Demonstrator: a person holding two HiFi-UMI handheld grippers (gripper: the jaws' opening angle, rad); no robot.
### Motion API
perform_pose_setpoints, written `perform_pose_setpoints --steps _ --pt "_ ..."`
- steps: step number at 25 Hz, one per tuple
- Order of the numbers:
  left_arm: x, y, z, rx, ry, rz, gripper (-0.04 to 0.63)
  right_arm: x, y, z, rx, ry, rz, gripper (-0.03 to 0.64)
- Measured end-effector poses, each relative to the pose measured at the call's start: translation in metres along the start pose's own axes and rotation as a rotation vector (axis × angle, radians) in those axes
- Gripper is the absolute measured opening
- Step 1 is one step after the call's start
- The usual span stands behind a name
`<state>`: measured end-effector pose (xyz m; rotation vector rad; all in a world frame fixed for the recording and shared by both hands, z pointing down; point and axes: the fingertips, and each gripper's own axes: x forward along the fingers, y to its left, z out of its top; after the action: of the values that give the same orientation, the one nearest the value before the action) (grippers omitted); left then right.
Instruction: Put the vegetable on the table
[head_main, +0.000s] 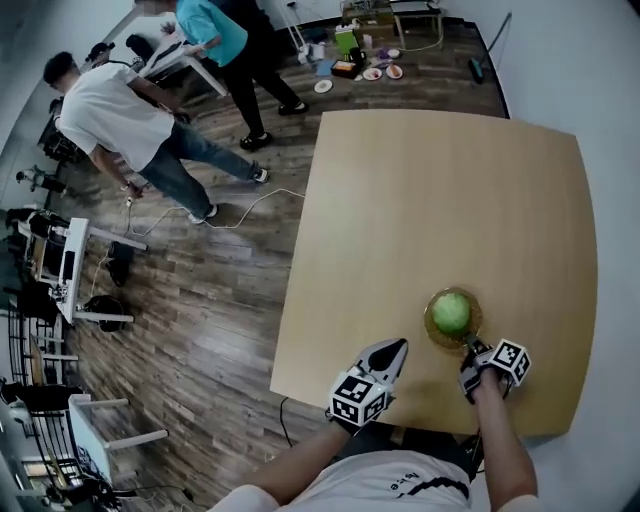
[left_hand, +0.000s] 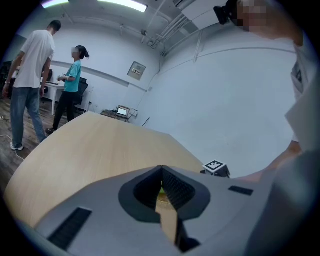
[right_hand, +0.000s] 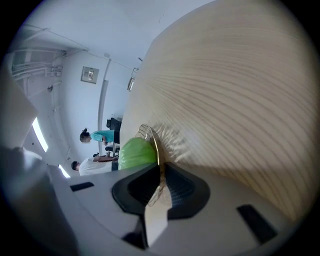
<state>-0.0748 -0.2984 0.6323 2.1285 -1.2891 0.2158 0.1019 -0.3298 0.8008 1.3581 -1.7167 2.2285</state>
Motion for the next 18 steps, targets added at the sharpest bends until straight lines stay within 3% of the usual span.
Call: perform_pose_setpoints --steps 10,15,18 --pt "0.005 0.008 0.011 -0.027 -0.022 0.006 0.012 0.001 -0.006 0.030 -0.195 0.001 -0.183 0.086" --pt "-0.002 -0.002 0.014 -0.034 -0.005 -0.019 0.012 -0.021 0.014 0.023 -0.308 -0.039 -0.186 0.055" --pt "-0.004 -0.018 0.018 -0.025 0.010 -0.050 0.012 -0.041 0.042 0.017 -0.382 -0.073 -0.131 0.034"
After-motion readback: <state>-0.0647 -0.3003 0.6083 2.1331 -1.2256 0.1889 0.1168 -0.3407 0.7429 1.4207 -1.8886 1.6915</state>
